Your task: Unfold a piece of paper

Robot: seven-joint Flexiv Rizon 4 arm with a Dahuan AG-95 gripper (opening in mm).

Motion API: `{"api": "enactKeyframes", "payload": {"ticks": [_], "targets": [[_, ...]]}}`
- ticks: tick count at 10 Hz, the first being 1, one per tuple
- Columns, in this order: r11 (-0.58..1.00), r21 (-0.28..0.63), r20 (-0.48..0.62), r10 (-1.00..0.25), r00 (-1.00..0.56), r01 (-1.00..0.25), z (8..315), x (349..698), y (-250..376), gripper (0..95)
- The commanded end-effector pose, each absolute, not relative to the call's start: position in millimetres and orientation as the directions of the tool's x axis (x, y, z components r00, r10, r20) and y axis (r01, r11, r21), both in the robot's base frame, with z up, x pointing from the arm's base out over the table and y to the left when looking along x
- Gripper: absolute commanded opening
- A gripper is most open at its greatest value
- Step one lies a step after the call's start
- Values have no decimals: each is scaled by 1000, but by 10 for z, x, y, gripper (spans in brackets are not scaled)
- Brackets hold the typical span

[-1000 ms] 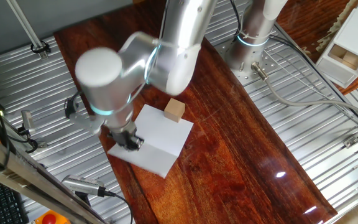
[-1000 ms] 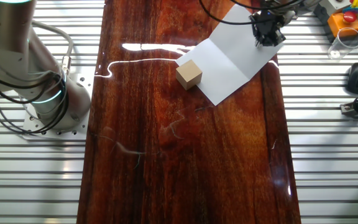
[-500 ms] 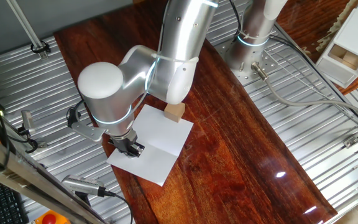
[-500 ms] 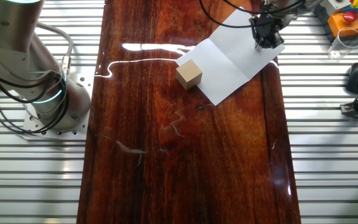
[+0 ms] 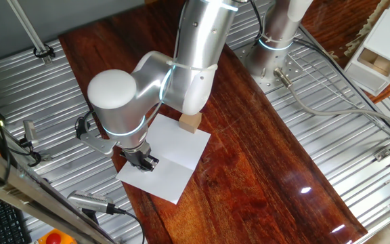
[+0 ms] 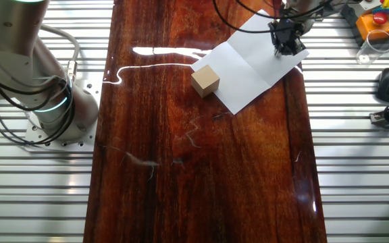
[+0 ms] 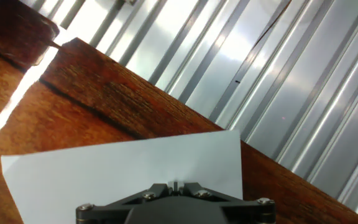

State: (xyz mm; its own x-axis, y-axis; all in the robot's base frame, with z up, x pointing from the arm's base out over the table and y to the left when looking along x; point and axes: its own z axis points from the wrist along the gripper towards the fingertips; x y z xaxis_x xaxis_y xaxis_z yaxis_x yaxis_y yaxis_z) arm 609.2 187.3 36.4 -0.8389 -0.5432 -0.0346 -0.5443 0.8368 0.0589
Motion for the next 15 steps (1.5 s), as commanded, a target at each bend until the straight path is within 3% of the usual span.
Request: {"api": "enactKeyframes", "payload": {"ticks": [1, 15], "targets": [[836, 57, -34, -545, -838, -546, 357, 6090, 1874, 0], [839, 86, -51, -534, -844, -537, 280, 6064, 1865, 0]]}}
